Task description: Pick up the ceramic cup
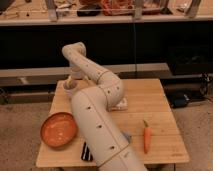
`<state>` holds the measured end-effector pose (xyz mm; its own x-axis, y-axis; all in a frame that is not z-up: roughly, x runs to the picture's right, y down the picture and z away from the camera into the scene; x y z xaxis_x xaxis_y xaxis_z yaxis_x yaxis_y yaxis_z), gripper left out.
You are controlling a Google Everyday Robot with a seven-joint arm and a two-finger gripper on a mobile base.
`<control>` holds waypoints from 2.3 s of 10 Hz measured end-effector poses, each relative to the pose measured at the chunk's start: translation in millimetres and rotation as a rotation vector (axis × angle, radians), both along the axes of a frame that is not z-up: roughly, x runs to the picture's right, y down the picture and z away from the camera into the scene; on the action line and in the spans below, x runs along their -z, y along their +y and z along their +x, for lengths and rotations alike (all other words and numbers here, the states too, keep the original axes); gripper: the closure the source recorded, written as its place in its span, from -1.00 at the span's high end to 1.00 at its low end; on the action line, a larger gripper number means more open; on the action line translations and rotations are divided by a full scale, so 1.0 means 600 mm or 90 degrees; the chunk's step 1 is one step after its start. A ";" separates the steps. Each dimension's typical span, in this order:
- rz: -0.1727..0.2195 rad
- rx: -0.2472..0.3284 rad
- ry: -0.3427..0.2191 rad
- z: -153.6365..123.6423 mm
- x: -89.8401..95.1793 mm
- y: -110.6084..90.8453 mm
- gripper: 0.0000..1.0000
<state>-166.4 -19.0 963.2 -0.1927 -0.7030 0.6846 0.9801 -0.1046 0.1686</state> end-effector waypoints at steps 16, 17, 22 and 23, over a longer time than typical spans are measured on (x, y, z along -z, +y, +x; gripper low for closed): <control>0.005 0.020 -0.003 0.004 0.003 -0.002 0.60; 0.005 0.020 -0.003 0.004 0.003 -0.002 0.60; 0.005 0.027 -0.004 0.006 0.004 -0.003 0.60; 0.005 0.028 -0.005 0.005 0.004 -0.003 0.60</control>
<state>-163.1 -20.5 960.9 -0.2281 -0.6989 0.6778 0.9734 -0.1483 0.1746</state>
